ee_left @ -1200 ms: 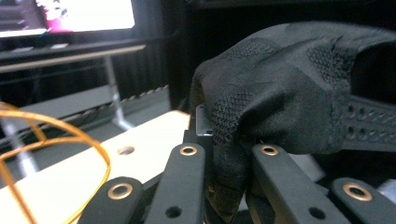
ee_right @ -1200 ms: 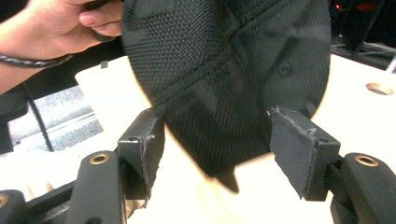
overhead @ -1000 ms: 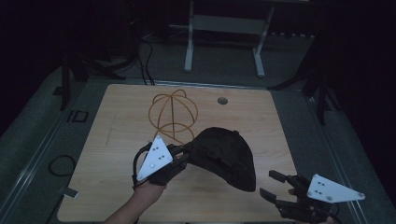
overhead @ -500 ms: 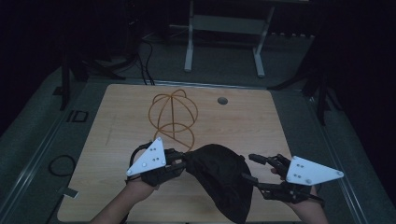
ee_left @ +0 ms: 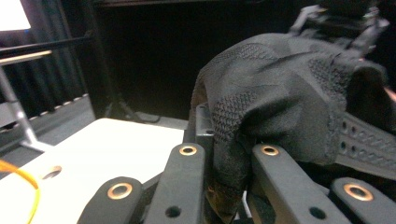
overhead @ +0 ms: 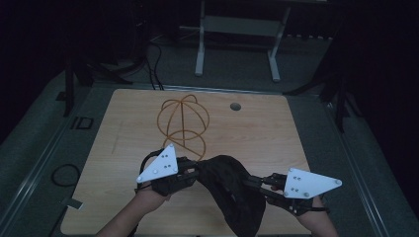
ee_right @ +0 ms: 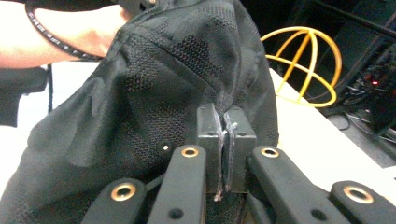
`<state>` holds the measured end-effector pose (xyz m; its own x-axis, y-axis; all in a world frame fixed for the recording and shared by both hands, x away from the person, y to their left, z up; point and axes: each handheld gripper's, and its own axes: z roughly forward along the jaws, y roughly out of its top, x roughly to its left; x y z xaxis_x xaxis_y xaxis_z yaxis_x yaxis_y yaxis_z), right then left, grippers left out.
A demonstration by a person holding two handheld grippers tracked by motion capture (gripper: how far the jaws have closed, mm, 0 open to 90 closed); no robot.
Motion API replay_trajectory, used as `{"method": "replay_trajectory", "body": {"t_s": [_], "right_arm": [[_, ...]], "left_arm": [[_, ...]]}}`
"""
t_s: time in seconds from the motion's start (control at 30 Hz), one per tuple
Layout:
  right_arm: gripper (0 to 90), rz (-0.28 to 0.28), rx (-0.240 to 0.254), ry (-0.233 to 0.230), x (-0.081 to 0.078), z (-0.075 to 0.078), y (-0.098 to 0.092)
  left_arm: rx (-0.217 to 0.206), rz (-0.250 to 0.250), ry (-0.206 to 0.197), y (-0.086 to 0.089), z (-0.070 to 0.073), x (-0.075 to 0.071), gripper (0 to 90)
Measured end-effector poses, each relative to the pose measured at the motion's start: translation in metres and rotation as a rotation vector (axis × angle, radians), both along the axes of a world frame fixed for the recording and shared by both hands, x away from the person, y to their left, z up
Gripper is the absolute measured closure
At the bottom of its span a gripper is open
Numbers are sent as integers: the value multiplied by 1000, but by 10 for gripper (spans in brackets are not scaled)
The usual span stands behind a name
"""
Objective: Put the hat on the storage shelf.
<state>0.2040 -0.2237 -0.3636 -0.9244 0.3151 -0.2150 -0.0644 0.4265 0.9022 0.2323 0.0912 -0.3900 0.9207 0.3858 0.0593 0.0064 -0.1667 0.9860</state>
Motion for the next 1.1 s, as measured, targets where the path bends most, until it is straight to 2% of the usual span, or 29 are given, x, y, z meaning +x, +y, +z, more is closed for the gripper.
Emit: {"method": "replay_trajectory", "body": {"t_s": [0.07, 0.13, 0.23, 0.33, 0.4, 0.43, 0.47, 0.57, 0.63, 0.7, 0.87, 0.97, 1.03, 1.1], "right_arm": [[875, -6, 16, -1, -1, 1, -2], [876, -7, 27, 9, -1, 2, -4], [876, -14, 51, 28, 1, 2, -8], [876, -30, 80, 46, 4, 2, -14], [876, -37, 94, 52, 5, 3, -17], [876, -48, 101, 53, 6, 3, -19], [876, -61, 102, 51, 7, 4, -20], [876, -101, 110, 49, 10, 5, -25], [875, -129, 125, 49, 13, 6, -27], [876, -161, 137, 50, 17, 7, -31], [875, -221, 165, 46, 31, 12, -35], [875, -250, 177, 44, 41, 16, -35], [876, -269, 182, 43, 48, 19, -33], [875, -285, 186, 42, 55, 22, -31]], "left_arm": [[3, 9, 19, 1, -1, 3, 866], [17, 4, 21, 0, -3, 3, 860], [21, 4, 41, -1, -4, 5, 806], [19, 49, 39, 2, -4, 6, 707], [45, 85, 25, 5, -3, 5, 666], [45, 85, 25, 5, -3, 5, 632], [59, 112, 16, 8, -4, 5, 620], [64, 142, 24, 15, -7, 3, 580], [62, 153, 38, 20, -11, 2, 549], [75, 175, 46, 25, -16, 1, 482], [88, 206, 40, 38, -29, -3, 431], [98, 220, 39, 43, -34, -4, 394], [110, 235, 46, 49, -43, -6, 362], [105, 240, 63, 55, -49, -6, 298]]}}
